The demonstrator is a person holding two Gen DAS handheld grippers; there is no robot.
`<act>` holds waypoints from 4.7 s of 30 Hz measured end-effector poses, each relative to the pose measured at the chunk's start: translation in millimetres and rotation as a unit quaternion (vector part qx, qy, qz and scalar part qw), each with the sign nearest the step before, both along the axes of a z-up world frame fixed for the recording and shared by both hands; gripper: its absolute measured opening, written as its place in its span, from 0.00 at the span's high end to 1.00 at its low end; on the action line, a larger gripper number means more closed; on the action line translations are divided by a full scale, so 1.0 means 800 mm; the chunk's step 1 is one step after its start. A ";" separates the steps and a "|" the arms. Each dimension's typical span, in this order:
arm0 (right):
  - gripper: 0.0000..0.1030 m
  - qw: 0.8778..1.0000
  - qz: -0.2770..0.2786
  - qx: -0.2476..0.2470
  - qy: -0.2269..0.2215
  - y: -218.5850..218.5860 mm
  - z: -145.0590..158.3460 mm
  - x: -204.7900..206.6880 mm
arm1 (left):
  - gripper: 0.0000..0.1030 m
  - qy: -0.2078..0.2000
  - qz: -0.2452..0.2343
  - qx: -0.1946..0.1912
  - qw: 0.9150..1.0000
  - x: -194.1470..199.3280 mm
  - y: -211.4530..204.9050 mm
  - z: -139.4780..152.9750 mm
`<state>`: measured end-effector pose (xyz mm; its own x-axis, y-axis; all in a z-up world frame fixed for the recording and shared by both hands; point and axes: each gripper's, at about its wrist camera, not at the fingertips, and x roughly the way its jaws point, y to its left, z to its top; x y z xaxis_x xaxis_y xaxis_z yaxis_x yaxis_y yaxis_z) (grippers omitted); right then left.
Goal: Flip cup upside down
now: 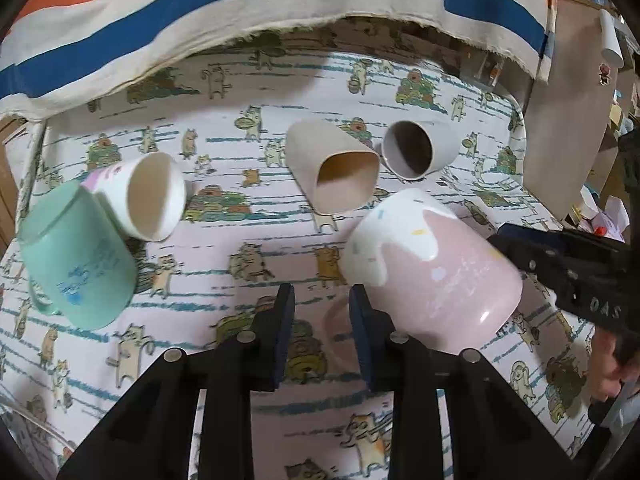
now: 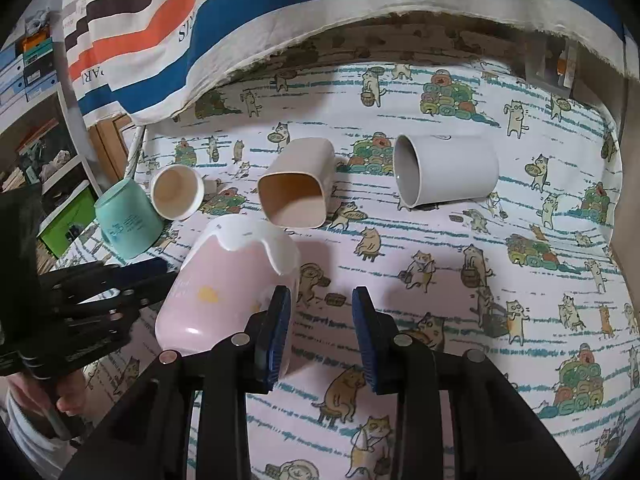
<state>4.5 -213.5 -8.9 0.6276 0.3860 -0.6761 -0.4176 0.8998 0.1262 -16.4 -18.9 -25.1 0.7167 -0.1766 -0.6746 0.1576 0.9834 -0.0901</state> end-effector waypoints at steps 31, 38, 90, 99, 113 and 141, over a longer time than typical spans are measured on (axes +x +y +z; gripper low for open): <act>0.31 0.994 -0.022 0.021 -0.101 -0.014 0.046 -0.057 | 0.18 -0.080 -0.029 -0.027 0.996 -0.063 -0.006 0.035; 0.17 0.992 -0.015 0.041 -0.121 -0.023 0.044 -0.062 | 0.09 -0.059 -0.037 -0.011 0.997 -0.059 -0.029 0.012; 0.00 0.988 -0.056 0.060 -0.132 -0.081 0.033 -0.060 | 0.20 -0.061 -0.009 -0.010 0.998 -0.008 -0.045 0.059; 0.00 0.988 -0.060 0.064 -0.126 -0.085 0.030 -0.055 | 0.69 -0.086 -0.009 0.000 0.996 0.013 -0.052 0.066; 0.00 0.987 -0.064 0.073 -0.130 -0.090 0.038 -0.058 | 0.67 -0.102 -0.007 -0.007 0.995 0.002 -0.033 0.073; 0.00 0.965 -0.059 0.051 -0.251 0.000 0.047 -0.056 | 0.00 -0.242 0.035 -0.004 0.970 -0.038 0.045 0.062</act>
